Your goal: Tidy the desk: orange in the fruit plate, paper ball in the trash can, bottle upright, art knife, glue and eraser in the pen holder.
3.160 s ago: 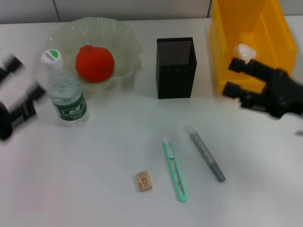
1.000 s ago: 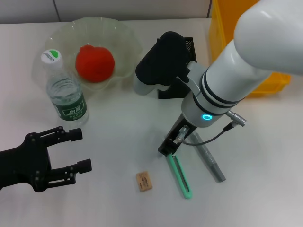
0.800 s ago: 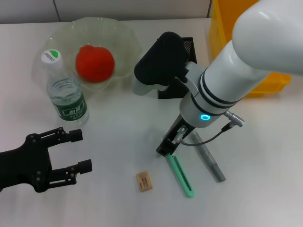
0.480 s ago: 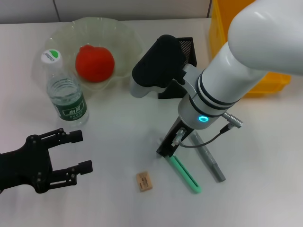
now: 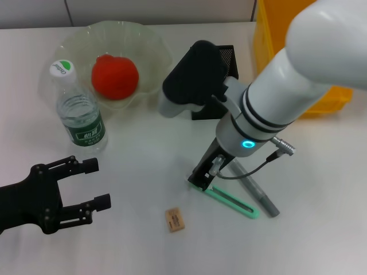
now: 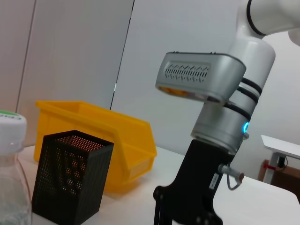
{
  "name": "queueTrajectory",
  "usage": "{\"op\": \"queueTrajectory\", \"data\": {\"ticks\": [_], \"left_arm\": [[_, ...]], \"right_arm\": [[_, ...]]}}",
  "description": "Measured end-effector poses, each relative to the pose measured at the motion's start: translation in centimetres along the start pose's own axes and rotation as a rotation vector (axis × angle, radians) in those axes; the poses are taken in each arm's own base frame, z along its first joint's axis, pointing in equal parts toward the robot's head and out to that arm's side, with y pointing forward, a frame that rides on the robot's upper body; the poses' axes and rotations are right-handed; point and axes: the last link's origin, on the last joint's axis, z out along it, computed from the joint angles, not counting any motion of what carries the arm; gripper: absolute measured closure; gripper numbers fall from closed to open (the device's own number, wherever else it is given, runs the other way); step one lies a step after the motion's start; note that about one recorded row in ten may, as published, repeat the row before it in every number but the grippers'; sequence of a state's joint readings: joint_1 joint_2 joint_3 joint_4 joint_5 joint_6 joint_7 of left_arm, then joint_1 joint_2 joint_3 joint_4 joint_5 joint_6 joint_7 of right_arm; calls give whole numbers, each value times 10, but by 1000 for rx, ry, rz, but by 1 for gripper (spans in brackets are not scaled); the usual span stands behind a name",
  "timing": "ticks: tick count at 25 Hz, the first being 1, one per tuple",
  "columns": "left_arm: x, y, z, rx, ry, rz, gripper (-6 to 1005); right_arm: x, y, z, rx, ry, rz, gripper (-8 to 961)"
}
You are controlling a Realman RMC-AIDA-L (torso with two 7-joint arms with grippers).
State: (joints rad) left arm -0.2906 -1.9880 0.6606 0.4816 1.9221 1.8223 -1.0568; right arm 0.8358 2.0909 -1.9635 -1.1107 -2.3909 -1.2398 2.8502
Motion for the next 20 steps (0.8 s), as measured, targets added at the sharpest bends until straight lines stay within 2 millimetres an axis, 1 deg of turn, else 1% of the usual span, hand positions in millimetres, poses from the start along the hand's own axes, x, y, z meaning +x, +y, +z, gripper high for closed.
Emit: {"op": "queueTrajectory", "data": {"ticks": [4, 7, 10, 14, 20], "left_arm": [[0, 0, -1, 5, 2, -2, 202], [-1, 1, -2, 7, 2, -4, 202], [-1, 1, -3, 5, 3, -7, 202], [1, 0, -2, 1, 4, -8, 202], [1, 0, 0, -5, 6, -7, 202]], "right_arm": [[0, -8, -15, -39, -88, 45, 835], [3, -18, -27, -90, -158, 88, 862], [7, -22, -30, -116, -150, 91, 902], [8, -20, -27, -122, -90, 70, 955], [9, -9, -17, -116, -53, 26, 862]]}}
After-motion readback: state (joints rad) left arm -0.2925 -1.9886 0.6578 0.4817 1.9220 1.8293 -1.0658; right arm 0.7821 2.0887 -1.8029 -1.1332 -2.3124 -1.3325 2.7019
